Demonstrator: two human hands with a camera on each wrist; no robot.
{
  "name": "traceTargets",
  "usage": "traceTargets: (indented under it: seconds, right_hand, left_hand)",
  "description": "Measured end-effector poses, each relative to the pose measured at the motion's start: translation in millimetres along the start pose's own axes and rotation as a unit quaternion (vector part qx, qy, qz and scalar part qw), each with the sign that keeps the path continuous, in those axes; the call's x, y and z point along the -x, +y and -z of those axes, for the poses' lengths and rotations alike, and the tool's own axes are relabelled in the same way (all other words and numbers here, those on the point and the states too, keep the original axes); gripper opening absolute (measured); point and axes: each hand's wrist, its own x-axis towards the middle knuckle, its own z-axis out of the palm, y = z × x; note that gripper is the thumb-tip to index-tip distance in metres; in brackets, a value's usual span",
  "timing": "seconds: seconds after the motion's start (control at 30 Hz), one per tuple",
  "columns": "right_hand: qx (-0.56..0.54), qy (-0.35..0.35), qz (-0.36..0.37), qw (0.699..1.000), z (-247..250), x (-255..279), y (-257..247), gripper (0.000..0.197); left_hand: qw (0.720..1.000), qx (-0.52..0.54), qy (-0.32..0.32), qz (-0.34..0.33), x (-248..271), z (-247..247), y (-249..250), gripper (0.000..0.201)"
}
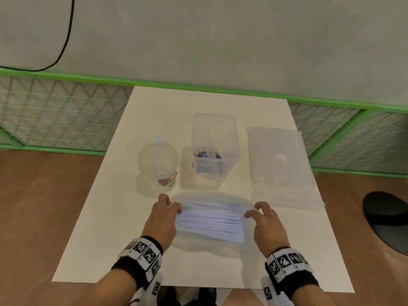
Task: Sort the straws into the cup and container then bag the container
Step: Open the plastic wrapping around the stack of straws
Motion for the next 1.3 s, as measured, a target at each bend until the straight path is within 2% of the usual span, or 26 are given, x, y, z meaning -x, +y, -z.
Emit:
traceTargets:
  seconds: [0.07, 0.13, 0.2, 0.3, 0.43, 0.53, 0.6, 0.7, 0.83, 0.97, 1.07, 1.2, 1.3]
  right_hand:
    - [0.049, -0.049, -0.047, 0.996, 3.3, -0.5, -4.7, 0.058]
    - [0.083, -0.067, -0.071, 0.992, 2.3, -2.7, -9.5, 0.067]
    - [0.071, -0.076, -0.082, 0.991, -3.9, -7.5, -9.6, 0.079]
    - [-0.051, -0.123, -0.082, 0.988, -16.1, -12.1, -7.7, 0.088]
    - [-0.188, -0.132, -0.082, 0.97, -17.5, -7.3, -12.9, 0.081]
    - [-0.237, -0.12, -0.093, 0.96, -1.7, -4.8, -17.5, 0.083]
    - [-0.23, -0.115, -0.096, 0.962, 3.0, -2.9, -15.5, 0.085]
    - [-0.172, -0.155, -0.093, 0.968, -0.1, -1.8, -8.6, 0.083]
    - [-0.15, -0.091, -0.105, 0.979, -5.3, -19.0, -2.6, 0.086]
    - [-0.233, -0.083, -0.097, 0.964, -12.9, -34.1, -11.0, 0.08]
    - [-0.276, -0.11, -0.116, 0.948, -12.0, -36.7, -16.3, 0.075]
    - [-0.287, -0.128, -0.15, 0.937, -15.7, -37.6, -15.6, 0.078]
    - [-0.307, -0.104, -0.147, 0.935, -16.0, -39.0, -11.0, 0.082]
  left_hand:
    - [0.992, -0.089, -0.054, 0.069, -2.5, 3.0, 2.3, 0.057]
    - [0.984, -0.112, -0.098, 0.096, -5.6, 2.9, 5.2, 0.072]
    - [0.981, -0.068, -0.144, 0.107, -11.3, -0.3, 4.8, 0.089]
    - [0.974, 0.04, -0.196, 0.105, -20.0, -6.3, 2.9, 0.101]
    - [0.964, 0.174, -0.188, 0.077, -26.0, -5.2, 4.2, 0.099]
    - [0.964, 0.197, -0.162, 0.071, -28.5, -6.1, -4.5, 0.098]
    - [0.969, 0.174, -0.162, 0.063, -24.9, -7.4, -7.1, 0.094]
    - [0.976, 0.158, -0.151, 0.021, -19.1, -14.1, -8.5, 0.089]
    - [0.977, 0.173, -0.122, 0.022, -30.3, -18.2, -7.2, 0.094]
    - [0.967, 0.206, -0.141, 0.059, -42.9, -28.2, -7.3, 0.099]
    - [0.958, 0.237, -0.154, 0.049, -46.0, -31.5, -5.3, 0.1]
    - [0.952, 0.266, -0.135, 0.064, -48.7, -24.0, 0.1, 0.099]
    - [0.954, 0.272, -0.113, 0.05, -46.9, -18.7, 0.9, 0.098]
